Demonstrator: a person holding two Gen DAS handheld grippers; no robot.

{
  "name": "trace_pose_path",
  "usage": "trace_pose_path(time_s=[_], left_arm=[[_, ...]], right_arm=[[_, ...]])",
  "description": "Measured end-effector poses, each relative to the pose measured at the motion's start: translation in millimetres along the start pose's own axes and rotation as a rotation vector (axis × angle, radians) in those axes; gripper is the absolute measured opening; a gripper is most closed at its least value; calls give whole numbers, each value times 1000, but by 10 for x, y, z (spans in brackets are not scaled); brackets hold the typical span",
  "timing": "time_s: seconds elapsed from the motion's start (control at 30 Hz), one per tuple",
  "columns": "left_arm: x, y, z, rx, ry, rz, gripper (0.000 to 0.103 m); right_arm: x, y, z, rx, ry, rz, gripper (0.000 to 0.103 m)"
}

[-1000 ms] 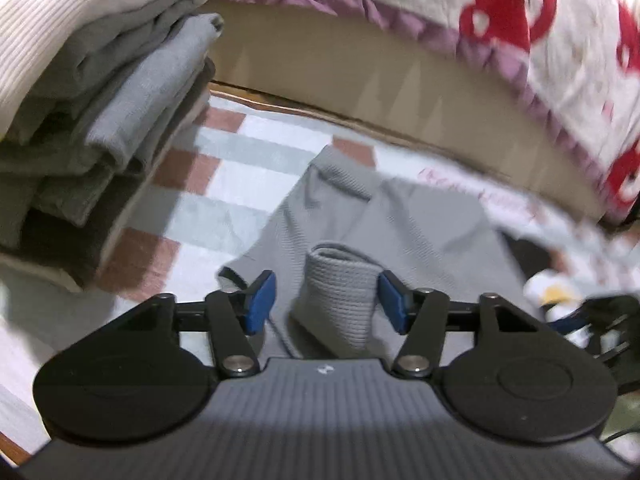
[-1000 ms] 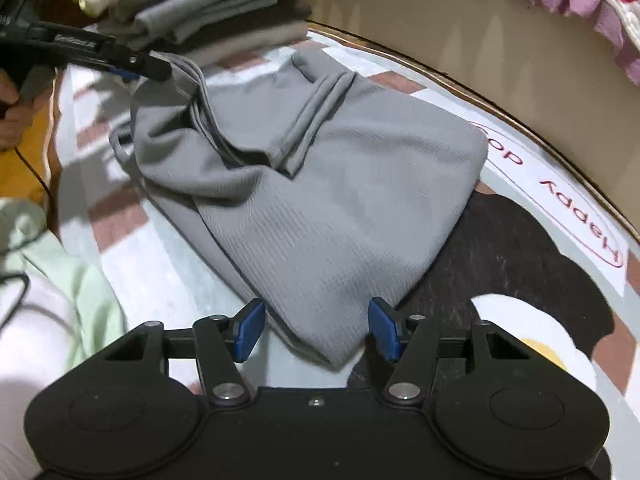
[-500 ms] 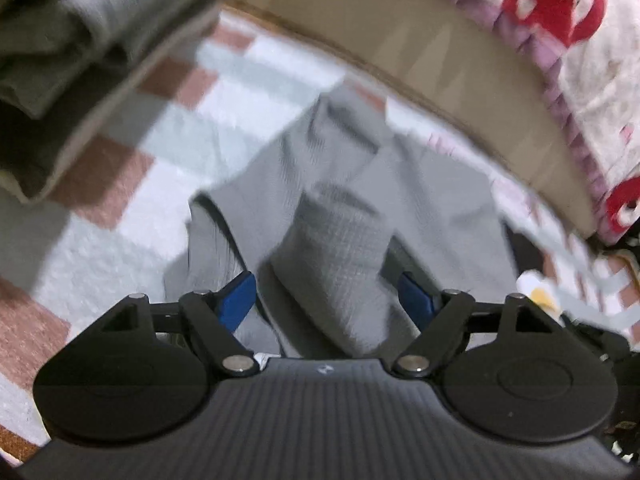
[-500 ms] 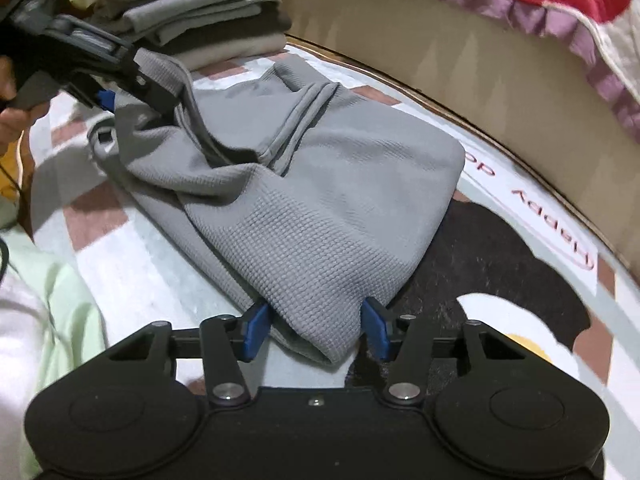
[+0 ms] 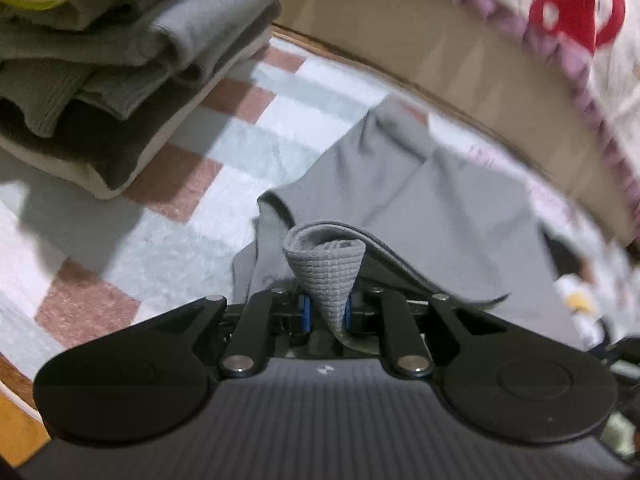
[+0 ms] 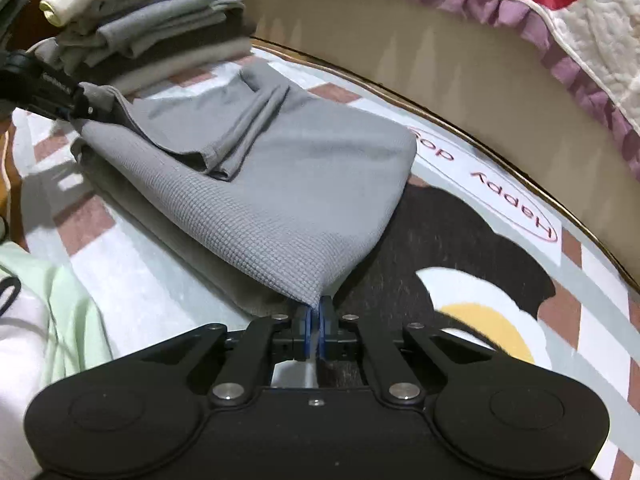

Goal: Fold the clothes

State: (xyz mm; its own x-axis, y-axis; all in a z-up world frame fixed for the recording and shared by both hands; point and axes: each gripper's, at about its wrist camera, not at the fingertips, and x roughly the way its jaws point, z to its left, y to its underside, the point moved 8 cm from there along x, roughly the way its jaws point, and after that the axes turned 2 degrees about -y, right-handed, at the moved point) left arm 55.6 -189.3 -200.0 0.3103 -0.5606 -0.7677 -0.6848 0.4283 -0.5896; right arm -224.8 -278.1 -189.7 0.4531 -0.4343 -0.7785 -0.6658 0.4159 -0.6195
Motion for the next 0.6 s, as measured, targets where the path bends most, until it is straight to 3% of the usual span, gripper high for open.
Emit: trace_pose_path(time_s=[0.17, 0.23, 0.33, 0.47, 0.6], left_arm=[[-234, -113, 6, -11, 5, -99, 17], [-208, -87, 24, -13, -11, -83, 19], [-79, 17, 84, 4, -95, -21, 33], [-64, 24, 184, -18, -128, 1, 32], [-131, -2, 425, -60, -219, -21, 30]], right_arm=[[7, 15, 1, 3, 9, 12, 2], [19, 21, 6, 4, 12, 19, 2], [25, -25, -15, 4, 20, 30, 2], [21, -34, -10, 3, 17, 54, 2], [116, 42, -11, 9, 12, 88, 2]])
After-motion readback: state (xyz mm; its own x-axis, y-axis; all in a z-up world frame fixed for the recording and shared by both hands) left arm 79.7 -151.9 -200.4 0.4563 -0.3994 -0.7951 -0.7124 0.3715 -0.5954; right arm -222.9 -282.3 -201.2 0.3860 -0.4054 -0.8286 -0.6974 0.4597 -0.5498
